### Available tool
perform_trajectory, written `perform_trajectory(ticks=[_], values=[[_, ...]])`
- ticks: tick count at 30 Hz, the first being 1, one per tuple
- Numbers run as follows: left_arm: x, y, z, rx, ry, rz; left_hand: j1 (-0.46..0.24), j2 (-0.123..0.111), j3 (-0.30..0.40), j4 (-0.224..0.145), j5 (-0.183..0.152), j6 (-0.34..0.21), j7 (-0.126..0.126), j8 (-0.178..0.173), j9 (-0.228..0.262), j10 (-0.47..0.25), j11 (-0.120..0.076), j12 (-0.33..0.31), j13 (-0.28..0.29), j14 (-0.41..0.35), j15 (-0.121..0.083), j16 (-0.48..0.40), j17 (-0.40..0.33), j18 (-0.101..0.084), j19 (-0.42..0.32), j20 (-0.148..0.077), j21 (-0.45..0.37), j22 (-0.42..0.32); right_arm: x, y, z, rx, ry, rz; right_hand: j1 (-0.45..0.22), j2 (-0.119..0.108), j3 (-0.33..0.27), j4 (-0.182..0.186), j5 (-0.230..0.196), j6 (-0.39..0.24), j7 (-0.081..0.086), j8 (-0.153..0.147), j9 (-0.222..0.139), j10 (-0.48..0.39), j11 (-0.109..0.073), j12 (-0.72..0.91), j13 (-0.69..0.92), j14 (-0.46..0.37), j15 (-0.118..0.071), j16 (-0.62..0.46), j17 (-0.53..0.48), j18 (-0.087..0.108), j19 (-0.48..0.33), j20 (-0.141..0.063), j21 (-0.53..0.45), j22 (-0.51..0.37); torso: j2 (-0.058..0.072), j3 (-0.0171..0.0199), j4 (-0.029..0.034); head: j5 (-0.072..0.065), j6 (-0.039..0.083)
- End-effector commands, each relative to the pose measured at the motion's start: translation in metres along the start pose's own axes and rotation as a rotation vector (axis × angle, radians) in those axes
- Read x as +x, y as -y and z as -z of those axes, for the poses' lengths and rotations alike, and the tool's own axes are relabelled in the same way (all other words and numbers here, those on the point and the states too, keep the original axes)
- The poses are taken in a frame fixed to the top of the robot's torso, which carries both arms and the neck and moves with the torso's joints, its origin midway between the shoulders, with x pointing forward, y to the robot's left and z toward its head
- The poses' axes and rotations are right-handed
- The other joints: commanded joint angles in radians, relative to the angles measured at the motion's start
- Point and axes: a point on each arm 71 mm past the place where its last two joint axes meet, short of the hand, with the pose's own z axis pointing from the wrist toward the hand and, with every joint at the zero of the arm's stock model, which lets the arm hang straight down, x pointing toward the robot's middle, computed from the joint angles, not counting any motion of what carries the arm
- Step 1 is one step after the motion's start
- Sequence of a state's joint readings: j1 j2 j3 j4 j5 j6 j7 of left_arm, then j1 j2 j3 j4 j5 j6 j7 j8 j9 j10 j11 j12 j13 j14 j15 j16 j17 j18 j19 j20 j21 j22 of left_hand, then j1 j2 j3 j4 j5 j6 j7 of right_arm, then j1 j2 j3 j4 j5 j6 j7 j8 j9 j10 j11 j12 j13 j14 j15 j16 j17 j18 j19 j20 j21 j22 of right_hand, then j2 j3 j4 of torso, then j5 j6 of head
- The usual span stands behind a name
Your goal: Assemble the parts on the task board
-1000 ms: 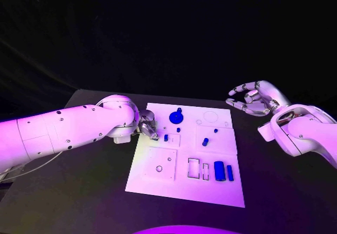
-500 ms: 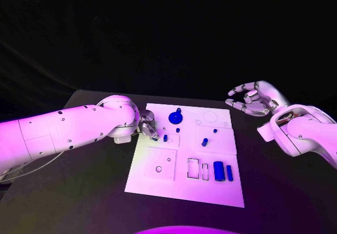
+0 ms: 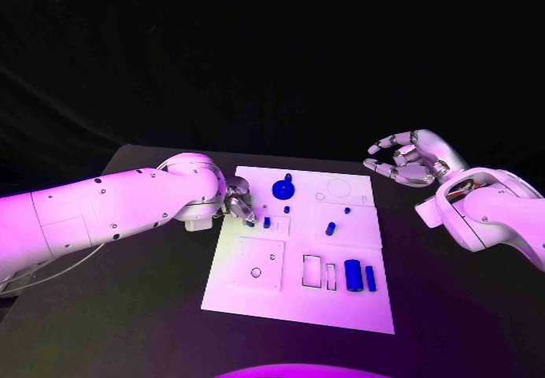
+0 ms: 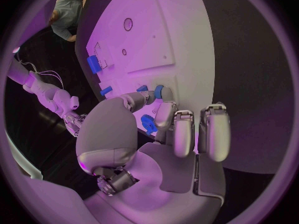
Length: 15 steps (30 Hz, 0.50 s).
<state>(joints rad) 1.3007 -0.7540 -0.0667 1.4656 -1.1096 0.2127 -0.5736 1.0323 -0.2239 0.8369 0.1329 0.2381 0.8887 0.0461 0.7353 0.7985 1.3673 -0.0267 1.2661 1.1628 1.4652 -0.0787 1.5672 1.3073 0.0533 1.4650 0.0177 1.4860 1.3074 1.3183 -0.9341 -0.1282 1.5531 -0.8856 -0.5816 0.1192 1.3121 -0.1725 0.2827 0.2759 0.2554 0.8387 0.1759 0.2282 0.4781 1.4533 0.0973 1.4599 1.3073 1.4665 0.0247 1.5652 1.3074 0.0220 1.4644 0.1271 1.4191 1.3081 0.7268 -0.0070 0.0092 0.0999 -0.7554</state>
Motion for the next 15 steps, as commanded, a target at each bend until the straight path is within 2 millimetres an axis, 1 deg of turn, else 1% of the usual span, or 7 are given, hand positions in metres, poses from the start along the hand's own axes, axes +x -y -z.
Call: perform_trajectory(ticks=[1, 2, 4, 8, 11, 15], values=[[0.0066, 0.0011, -0.0024, 0.000, -0.036, 0.007, -0.019, -0.001, -0.032, 0.022, -0.005, 0.003, -0.009, -0.004, -0.004, -0.003, -0.005, -0.001, -0.001, 0.106, -0.009, 0.004, 0.263, -0.015, 0.024, -0.005, 0.000, 0.097, 0.0011, -0.0011, 0.0003, -0.011, -0.010, 0.005, -0.011, 0.003, 0.001, 0.005, 0.004, -0.003, -0.004, 0.004, 0.001, 0.001, -0.008, 0.004, 0.133, 0.102, -0.008, 0.003, 0.254, 0.020, 0.006, -0.005, -0.004, 0.135, -0.001, -0.0002, 0.0010, -0.002, 0.000], [0.0066, 0.0008, -0.0026, -0.001, -0.037, 0.007, -0.025, -0.002, -0.047, 0.030, -0.005, 0.005, -0.009, -0.004, -0.006, -0.003, -0.005, -0.001, -0.001, 0.106, -0.009, 0.004, 0.263, -0.015, 0.024, -0.006, 0.000, 0.096, 0.0011, -0.0011, 0.0003, -0.011, -0.010, 0.005, -0.011, 0.003, 0.001, 0.005, 0.004, -0.003, -0.004, 0.004, 0.001, 0.001, -0.008, 0.004, 0.133, 0.102, -0.008, 0.003, 0.254, 0.020, 0.006, -0.005, -0.004, 0.135, -0.001, -0.0002, 0.0010, -0.002, 0.000], [0.0064, 0.0001, -0.0032, -0.007, -0.039, 0.009, -0.043, -0.003, -0.089, 0.060, -0.005, 0.008, -0.007, -0.007, -0.012, -0.004, -0.004, 0.000, 0.001, 0.106, -0.008, 0.004, 0.263, -0.015, 0.024, -0.006, 0.000, 0.097, 0.0011, -0.0013, 0.0004, -0.012, -0.009, 0.005, -0.011, 0.003, 0.001, 0.005, 0.004, -0.003, -0.004, 0.004, 0.001, 0.001, -0.008, 0.004, 0.133, 0.102, -0.008, 0.003, 0.253, 0.021, 0.005, -0.005, -0.005, 0.135, -0.001, 0.0000, 0.0011, -0.002, 0.001], [0.0063, -0.0011, -0.0039, -0.014, -0.041, 0.010, -0.058, -0.010, -0.143, 0.087, -0.006, 0.012, -0.006, -0.007, -0.016, -0.005, -0.003, 0.000, 0.001, 0.106, -0.007, 0.004, 0.263, -0.015, 0.024, -0.005, -0.001, 0.097, 0.0011, -0.0014, 0.0005, -0.013, -0.009, 0.004, -0.011, 0.003, 0.001, 0.005, 0.004, -0.003, -0.004, 0.004, 0.001, 0.001, -0.008, 0.004, 0.133, 0.102, -0.008, 0.003, 0.253, 0.021, 0.005, -0.005, -0.005, 0.135, 0.000, 0.0002, 0.0003, -0.002, 0.000], [0.0063, -0.0020, -0.0043, -0.019, -0.043, 0.010, -0.055, -0.011, -0.194, 0.107, -0.004, 0.013, -0.006, -0.009, -0.021, -0.007, -0.002, -0.001, 0.000, 0.106, -0.007, 0.004, 0.263, -0.015, 0.024, -0.005, -0.001, 0.097, 0.0010, -0.0014, 0.0007, -0.013, -0.009, 0.004, -0.011, 0.003, 0.001, 0.005, 0.004, -0.003, -0.004, 0.004, 0.001, 0.001, -0.008, 0.004, 0.133, 0.102, -0.008, 0.003, 0.253, 0.021, 0.005, -0.005, -0.005, 0.135, 0.000, 0.0003, 0.0000, -0.002, 0.000], [0.0064, -0.0031, -0.0046, -0.024, -0.046, 0.009, -0.052, -0.011, -0.210, 0.114, -0.004, 0.013, -0.006, -0.009, -0.022, -0.007, -0.002, -0.002, -0.001, 0.106, -0.007, 0.004, 0.263, -0.015, 0.024, -0.005, -0.001, 0.097, 0.0006, -0.0012, 0.0009, -0.013, -0.008, 0.005, -0.011, 0.003, 0.001, 0.005, 0.004, -0.004, -0.004, 0.004, 0.001, 0.000, -0.008, 0.003, 0.132, 0.101, -0.008, 0.003, 0.252, 0.021, 0.004, -0.005, -0.007, 0.133, -0.001, 0.0005, 0.0000, -0.002, 0.000]])
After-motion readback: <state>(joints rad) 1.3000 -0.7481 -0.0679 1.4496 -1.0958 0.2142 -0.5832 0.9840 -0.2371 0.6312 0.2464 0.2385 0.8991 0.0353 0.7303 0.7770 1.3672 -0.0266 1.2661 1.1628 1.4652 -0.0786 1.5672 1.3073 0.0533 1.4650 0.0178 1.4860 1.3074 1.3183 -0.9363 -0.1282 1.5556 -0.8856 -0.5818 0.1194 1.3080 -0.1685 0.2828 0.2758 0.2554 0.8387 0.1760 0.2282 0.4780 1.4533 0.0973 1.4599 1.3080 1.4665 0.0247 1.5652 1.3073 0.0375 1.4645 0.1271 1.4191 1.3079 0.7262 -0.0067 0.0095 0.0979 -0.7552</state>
